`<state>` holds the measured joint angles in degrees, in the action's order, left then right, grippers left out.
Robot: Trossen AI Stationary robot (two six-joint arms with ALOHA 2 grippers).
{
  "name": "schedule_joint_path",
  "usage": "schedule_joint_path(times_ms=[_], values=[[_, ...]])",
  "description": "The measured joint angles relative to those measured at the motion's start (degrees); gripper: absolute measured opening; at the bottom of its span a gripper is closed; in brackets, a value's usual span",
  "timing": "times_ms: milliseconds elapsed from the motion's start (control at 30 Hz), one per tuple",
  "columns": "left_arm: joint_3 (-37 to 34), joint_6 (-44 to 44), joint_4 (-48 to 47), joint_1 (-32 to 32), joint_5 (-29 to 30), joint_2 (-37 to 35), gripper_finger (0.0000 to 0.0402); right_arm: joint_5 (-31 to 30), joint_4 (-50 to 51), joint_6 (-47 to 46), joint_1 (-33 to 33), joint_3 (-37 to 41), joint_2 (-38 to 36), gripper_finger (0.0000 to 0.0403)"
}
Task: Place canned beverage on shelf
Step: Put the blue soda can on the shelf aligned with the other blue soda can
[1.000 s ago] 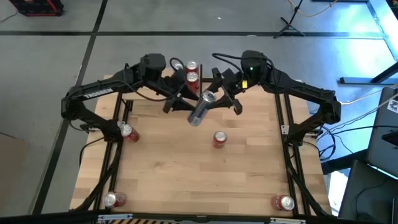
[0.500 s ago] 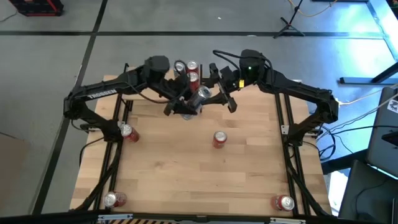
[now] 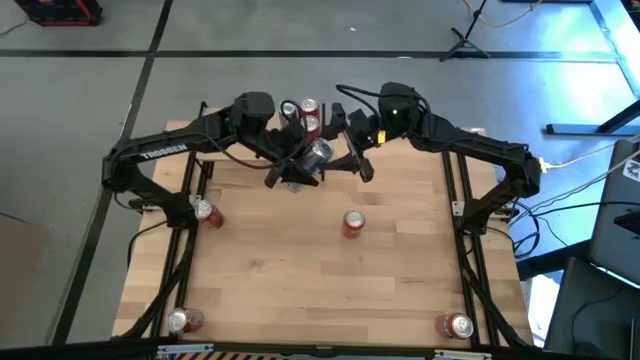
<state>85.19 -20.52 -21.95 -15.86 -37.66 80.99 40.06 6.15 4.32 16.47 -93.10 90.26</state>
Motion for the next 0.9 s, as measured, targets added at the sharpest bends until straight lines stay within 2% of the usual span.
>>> schedule_joint_path(times_ms=[100, 167, 233, 300, 367, 433, 500, 600, 767, 900], values=[[0.0, 1.54, -1.94, -0.28, 4.1, -1.85, 0.0194, -3.18, 2.47, -0.08, 0.4, 0.04, -1.09, 0.0339], [0.0, 3.02, -4.48, -0.31, 9.67, -3.43, 0.0194, -6.2, 5.73, -0.08, 0.9, 0.07, -2.54, 0.0364], [0.0, 4.62, -7.71, -0.15, 18.88, -5.13, 0.0194, -9.84, 10.71, -0.09, 1.36, 0.07, -3.93, 0.0381], [0.0, 6.3, -9.12, 0.83, 31.56, -6.45, 0.0201, -14.01, 14.73, -0.61, 2.0, 0.07, -4.91, 0.0391], [0.07, 8.62, -9.09, 2.21, 43.01, -6.7, 0.0211, -17.84, 14.81, -2.83, 1.99, 0.07, -4.96, 0.0395], [0.07, 10.7, -8.85, 3.61, 50.33, -6.66, 0.0217, -21.92, 12.73, -5.07, 1.99, 0.09, -4.39, 0.0394], [0.07, 13.03, -7.01, 4.88, 53.75, -6.16, 0.0219, -24.66, 7.17, -7.34, 1.88, -0.02, -3.25, 0.0392], [0.07, 16.12, -5.71, 6.58, 57.22, -5.49, 0.0217, -24.35, -1.09, -11.88, 1.84, 0.0, -0.95, 0.0388], [0.07, 18.92, -2.63, 8.69, 64.24, -5.55, 0.0212, -18.97, -9.03, -16.26, 1.0, 0.04, 1.75, 0.0387], [0.07, 19.2, -3.0, 8.76, 64.33, -5.44, 0.0211, -22.87, -13.8, -16.05, -1.33, 0.09, 3.74, 0.0387]])
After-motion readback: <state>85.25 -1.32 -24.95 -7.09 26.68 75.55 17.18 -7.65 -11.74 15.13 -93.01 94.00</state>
